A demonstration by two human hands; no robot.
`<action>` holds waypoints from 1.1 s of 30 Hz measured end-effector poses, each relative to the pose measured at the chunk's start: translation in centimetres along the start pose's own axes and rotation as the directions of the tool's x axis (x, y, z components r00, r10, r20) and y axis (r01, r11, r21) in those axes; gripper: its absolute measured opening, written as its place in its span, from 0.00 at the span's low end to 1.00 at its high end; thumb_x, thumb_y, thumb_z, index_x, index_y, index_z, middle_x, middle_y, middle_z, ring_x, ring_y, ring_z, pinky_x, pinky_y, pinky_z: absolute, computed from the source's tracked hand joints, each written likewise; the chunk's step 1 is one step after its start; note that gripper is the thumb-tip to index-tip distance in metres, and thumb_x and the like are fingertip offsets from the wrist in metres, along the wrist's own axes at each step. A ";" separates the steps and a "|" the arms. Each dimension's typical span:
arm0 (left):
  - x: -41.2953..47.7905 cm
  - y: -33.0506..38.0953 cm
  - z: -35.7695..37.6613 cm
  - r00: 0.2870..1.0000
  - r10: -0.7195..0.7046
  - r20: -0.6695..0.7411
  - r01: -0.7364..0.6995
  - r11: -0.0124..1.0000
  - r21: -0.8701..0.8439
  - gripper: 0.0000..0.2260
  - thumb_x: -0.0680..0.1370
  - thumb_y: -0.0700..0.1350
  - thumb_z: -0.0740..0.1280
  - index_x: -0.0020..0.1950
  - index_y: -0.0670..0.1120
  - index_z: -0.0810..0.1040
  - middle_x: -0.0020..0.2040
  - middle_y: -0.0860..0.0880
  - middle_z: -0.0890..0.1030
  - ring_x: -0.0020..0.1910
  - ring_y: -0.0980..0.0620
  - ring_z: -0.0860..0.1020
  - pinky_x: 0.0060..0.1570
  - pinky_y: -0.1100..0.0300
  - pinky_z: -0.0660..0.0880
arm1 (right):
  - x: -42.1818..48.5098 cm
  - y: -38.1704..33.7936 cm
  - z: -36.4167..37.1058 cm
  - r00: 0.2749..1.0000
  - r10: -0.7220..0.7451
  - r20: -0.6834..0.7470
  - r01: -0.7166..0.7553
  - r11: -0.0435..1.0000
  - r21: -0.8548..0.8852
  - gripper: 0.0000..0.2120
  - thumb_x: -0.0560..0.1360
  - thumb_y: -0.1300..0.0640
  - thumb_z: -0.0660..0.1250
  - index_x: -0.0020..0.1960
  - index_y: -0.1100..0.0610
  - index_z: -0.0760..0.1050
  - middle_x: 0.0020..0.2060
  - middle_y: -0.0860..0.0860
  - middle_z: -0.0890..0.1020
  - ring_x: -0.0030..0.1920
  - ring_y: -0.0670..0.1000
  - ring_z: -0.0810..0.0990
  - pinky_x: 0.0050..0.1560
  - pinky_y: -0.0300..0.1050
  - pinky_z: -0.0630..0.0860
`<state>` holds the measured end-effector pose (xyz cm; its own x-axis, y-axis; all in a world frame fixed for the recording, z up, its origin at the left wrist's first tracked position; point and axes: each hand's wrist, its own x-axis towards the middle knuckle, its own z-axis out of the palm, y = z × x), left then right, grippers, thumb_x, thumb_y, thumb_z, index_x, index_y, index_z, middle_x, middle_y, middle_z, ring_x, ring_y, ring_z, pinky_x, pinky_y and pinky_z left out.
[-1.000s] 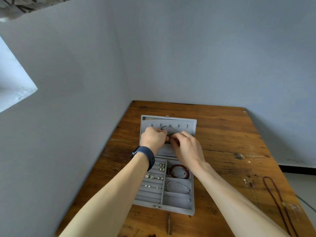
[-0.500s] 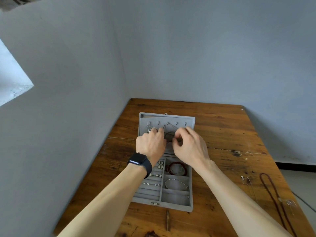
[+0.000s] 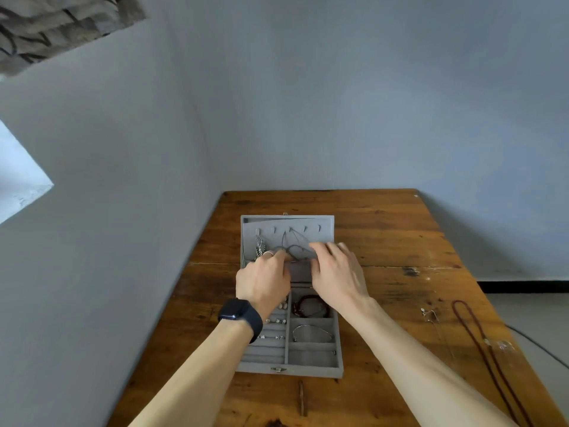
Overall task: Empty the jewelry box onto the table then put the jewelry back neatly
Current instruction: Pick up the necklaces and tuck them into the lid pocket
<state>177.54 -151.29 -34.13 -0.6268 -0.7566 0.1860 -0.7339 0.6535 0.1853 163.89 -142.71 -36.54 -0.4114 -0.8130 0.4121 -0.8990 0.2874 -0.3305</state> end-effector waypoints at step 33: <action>-17.9 16.4 5.1 0.875 0.394 0.281 -0.360 0.918 -0.167 0.25 0.83 0.54 0.56 0.80 0.51 0.60 0.79 0.49 0.62 0.79 0.48 0.56 0.77 0.50 0.53 | -35.8 9.8 -12.8 0.863 0.453 -0.223 -0.475 0.878 -0.054 0.14 0.69 0.61 0.77 0.53 0.51 0.83 0.48 0.46 0.83 0.47 0.50 0.74 0.46 0.47 0.79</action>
<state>175.32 -127.14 -39.32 -0.9114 -0.4099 -0.0356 -0.4042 0.8758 0.2639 167.93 -104.28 -43.69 -0.7958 -0.4587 0.3953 -0.6025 0.6659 -0.4400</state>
